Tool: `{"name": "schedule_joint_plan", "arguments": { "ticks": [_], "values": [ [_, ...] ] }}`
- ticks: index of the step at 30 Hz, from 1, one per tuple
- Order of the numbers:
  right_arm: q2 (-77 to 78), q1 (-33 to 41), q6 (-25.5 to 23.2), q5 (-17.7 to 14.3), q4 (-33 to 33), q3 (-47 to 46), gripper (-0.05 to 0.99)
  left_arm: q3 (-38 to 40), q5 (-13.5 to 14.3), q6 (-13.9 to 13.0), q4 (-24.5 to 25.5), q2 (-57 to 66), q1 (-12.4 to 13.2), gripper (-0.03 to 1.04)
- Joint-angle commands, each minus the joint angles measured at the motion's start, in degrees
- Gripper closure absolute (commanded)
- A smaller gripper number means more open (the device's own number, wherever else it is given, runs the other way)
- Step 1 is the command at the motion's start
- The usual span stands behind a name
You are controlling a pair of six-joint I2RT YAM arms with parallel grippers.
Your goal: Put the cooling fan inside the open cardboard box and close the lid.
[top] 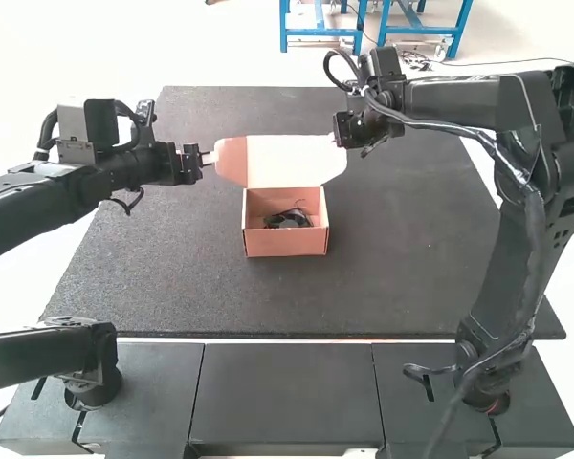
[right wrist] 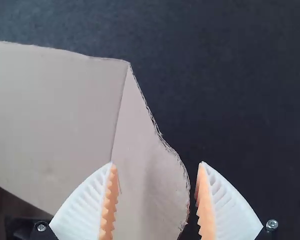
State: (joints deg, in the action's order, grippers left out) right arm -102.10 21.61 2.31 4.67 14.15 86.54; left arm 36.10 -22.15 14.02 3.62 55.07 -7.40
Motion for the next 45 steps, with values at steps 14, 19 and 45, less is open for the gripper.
{"name": "schedule_joint_plan", "arguments": {
  "ticks": [14,19,45],
  "values": [
    [0.8,-1.0,0.3,-0.1,2.4,1.8,0.7,-0.1,-0.2,0.3,-1.2,-0.6,0.5,0.04],
    [0.8,-1.0,0.7,-0.2,2.4,2.0,0.7,-0.1,0.2,0.4,-1.9,0.1,0.4,0.04],
    [1.6,-1.2,1.3,1.6,1.4,2.1,0.94,0.3,1.1,0.3,-8.9,7.0,0.2,0.04]
  ]
}}
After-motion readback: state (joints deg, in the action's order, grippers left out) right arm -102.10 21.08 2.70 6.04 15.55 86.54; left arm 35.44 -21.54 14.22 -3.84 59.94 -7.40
